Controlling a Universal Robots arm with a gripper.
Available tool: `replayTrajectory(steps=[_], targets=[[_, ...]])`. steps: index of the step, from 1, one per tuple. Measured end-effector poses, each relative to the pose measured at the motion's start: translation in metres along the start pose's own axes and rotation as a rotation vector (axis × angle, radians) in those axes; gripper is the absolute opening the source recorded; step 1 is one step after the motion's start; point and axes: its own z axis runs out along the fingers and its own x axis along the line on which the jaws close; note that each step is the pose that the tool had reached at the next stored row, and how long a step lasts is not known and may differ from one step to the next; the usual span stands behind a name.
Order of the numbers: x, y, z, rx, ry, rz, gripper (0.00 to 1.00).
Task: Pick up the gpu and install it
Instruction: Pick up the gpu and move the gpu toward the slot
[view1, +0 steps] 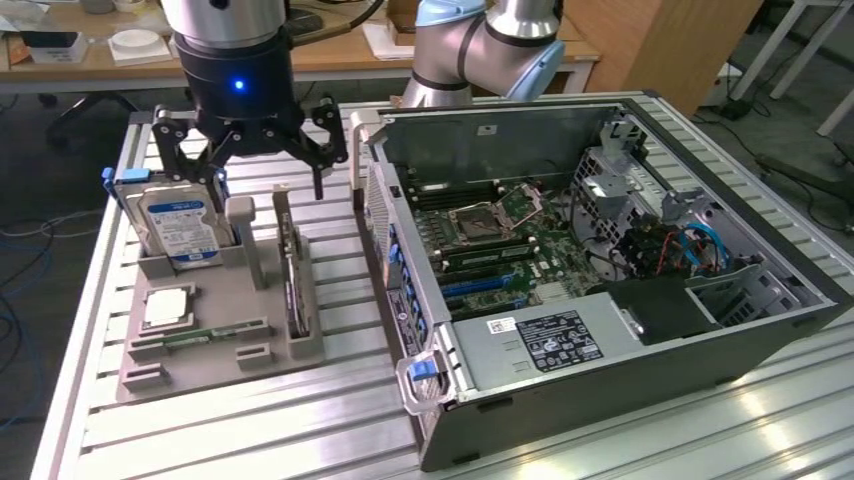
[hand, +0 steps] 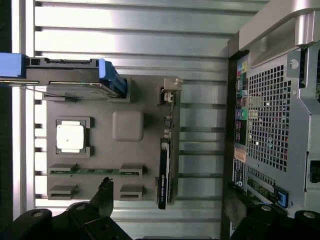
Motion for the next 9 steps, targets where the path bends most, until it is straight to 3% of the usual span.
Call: replayTrajectory(steps=[1,3,6,8,9], targets=[[0.0000,0.0000,0.0007,-0.0001,0.0000,0.000,0.97],[0.0001,0.0000,0.0020,-0.0001,-0.0001,0.000,0.85],[0.0001,-0.0001,0.0034,0.0000,0.0001,0.000,0.79],[0.0001,-0.0001,0.0039,-0.0001,0.0000,0.000,0.67],[0.0001,-0.0001,0.0044,-0.0002,-0.0001,0.000,0.67]])
